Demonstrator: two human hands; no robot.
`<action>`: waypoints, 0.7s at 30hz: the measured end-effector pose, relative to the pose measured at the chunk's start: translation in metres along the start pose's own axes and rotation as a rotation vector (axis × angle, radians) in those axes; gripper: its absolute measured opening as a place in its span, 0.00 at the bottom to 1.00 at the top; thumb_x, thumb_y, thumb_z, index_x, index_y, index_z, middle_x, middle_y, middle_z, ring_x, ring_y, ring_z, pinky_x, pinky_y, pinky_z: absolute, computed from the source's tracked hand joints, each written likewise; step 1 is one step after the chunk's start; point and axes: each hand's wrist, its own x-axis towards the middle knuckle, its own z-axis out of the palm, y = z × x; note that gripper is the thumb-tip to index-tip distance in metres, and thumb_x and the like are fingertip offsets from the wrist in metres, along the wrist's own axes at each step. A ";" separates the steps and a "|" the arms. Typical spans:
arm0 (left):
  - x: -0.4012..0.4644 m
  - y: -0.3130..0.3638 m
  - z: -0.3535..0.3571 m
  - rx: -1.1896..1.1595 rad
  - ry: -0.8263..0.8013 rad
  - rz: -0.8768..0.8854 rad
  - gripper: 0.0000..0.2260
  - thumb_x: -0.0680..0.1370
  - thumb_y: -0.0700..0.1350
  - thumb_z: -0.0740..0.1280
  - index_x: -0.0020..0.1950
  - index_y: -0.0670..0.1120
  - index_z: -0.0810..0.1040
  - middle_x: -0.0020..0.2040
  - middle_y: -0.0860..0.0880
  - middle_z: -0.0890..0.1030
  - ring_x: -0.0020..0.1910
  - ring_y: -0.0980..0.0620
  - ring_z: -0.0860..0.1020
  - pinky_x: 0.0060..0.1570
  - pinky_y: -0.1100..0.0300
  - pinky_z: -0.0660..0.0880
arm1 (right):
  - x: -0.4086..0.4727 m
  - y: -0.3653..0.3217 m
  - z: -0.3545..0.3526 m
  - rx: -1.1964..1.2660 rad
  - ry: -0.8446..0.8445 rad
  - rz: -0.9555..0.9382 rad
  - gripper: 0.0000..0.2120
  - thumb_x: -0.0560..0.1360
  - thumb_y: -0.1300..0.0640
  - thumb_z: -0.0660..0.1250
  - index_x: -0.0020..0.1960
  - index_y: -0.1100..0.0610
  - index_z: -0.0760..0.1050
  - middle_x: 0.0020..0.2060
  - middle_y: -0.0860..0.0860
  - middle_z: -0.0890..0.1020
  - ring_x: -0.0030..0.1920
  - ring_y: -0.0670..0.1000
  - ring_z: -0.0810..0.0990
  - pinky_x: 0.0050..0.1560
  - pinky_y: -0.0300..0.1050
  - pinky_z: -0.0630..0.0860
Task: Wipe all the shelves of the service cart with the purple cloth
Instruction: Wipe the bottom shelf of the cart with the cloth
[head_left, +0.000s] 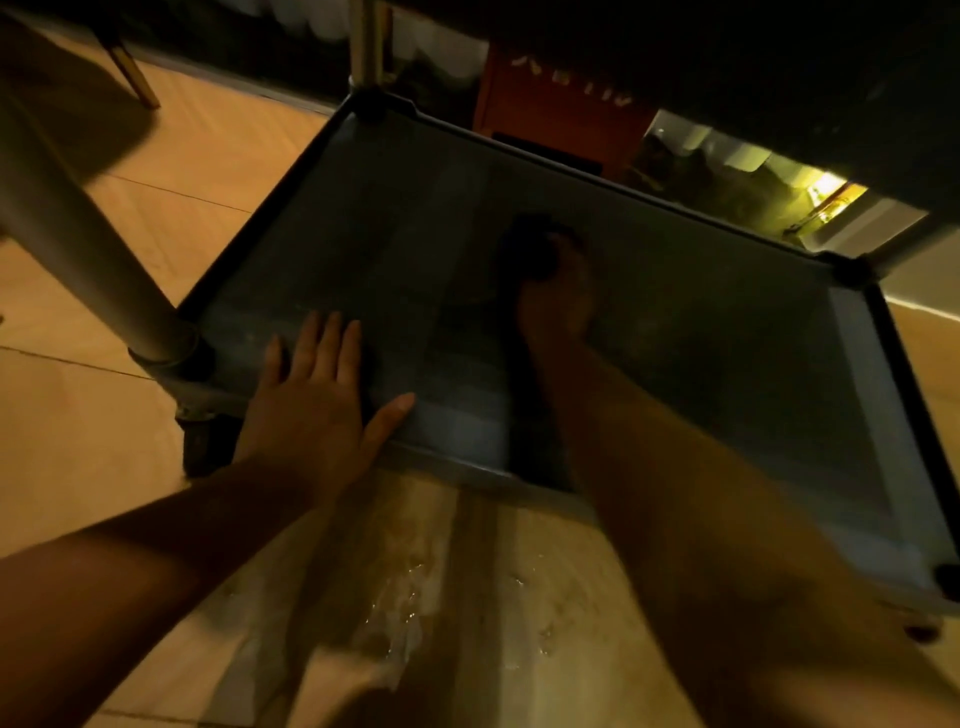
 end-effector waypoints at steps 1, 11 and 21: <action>0.000 0.000 0.000 0.005 -0.006 0.002 0.44 0.76 0.72 0.36 0.81 0.42 0.49 0.81 0.42 0.53 0.80 0.45 0.48 0.77 0.43 0.47 | -0.016 -0.026 0.019 0.002 -0.062 -0.019 0.17 0.80 0.59 0.63 0.67 0.58 0.76 0.64 0.59 0.80 0.65 0.60 0.78 0.66 0.49 0.70; -0.002 0.000 -0.008 0.094 -0.127 -0.047 0.46 0.76 0.72 0.39 0.79 0.36 0.54 0.79 0.36 0.57 0.79 0.38 0.52 0.76 0.40 0.49 | -0.041 0.008 -0.041 -0.559 -0.386 -0.281 0.30 0.78 0.54 0.62 0.79 0.46 0.59 0.76 0.59 0.67 0.70 0.66 0.69 0.69 0.60 0.69; 0.011 0.011 -0.012 0.217 -0.192 0.007 0.43 0.75 0.70 0.34 0.81 0.45 0.53 0.81 0.40 0.52 0.80 0.40 0.51 0.76 0.45 0.50 | -0.045 0.187 -0.230 -0.475 0.073 0.643 0.37 0.79 0.37 0.58 0.80 0.56 0.54 0.73 0.64 0.69 0.71 0.67 0.69 0.71 0.62 0.67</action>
